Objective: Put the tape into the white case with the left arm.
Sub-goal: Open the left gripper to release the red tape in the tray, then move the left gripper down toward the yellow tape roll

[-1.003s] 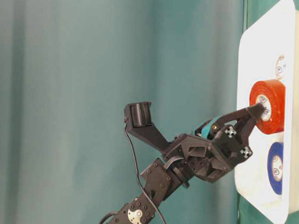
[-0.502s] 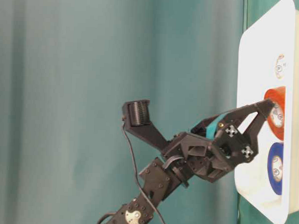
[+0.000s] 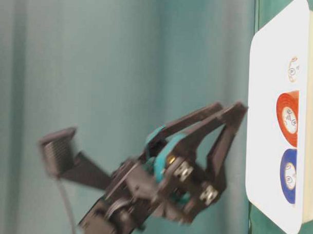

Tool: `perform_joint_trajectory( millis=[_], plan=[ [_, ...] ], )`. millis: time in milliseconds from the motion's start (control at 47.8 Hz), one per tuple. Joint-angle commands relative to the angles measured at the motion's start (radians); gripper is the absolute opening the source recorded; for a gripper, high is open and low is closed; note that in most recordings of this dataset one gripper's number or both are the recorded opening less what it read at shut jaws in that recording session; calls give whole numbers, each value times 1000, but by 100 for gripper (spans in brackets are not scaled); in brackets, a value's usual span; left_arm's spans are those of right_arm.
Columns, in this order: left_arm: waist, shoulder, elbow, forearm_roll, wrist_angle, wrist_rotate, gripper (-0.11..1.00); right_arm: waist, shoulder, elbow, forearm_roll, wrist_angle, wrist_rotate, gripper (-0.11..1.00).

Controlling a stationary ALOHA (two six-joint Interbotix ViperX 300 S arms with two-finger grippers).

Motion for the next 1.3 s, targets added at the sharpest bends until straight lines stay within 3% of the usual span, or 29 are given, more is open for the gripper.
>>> perform_joint_trajectory(
  millis=[0,481,690,1275],
  plan=[
    [-38,-74,11,-2,-8,0,85,0,9,15,-9,-11,0,-9],
    [-216,-235,190,-6,-215,-23,84,0,9,15,-11,-11,0,-9],
    [-225,-255,225,-6,-238,-74,84,0,9,14,-11,-11,0,-9],
    [-259,-242,230,-5,-232,-86,84,0,9,15,-11,-11,0,-9]
  ],
)
